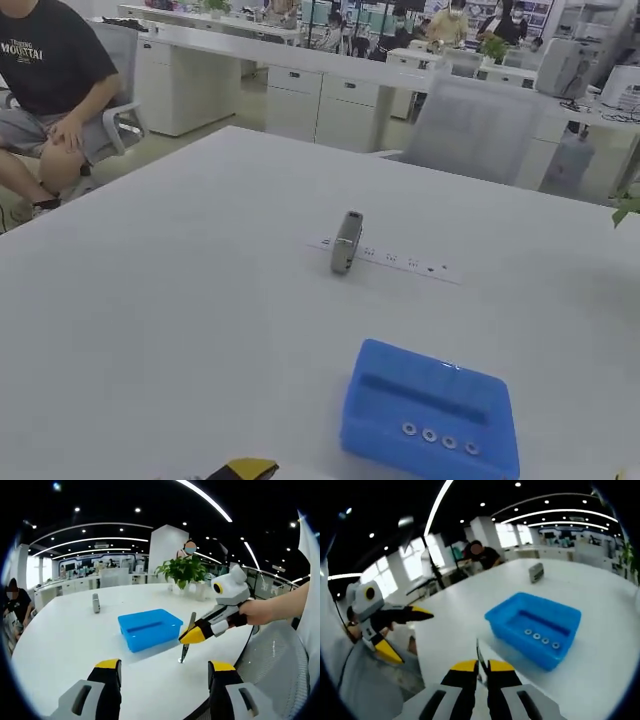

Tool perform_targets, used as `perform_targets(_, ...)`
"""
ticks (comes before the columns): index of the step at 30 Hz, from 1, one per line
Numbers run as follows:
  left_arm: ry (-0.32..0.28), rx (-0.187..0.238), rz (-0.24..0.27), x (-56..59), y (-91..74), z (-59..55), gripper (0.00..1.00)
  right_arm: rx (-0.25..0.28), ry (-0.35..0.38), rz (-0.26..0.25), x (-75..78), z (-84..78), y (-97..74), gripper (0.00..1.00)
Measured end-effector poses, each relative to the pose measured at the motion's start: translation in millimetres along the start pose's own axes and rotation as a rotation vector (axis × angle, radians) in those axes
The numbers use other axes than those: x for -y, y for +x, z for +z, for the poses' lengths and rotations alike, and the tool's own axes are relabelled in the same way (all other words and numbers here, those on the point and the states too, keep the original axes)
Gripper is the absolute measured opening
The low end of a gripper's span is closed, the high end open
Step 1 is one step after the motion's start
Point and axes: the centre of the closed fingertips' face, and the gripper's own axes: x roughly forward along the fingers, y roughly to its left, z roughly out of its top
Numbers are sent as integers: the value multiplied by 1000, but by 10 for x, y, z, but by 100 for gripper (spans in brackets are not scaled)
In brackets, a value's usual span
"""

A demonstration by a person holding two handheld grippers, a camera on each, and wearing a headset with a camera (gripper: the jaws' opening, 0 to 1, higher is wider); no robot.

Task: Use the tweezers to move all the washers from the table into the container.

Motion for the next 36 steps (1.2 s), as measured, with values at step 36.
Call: perform_targets(36,-20,9,-17,20,-1,9,73,108,-81,19,86,707,-42,3)
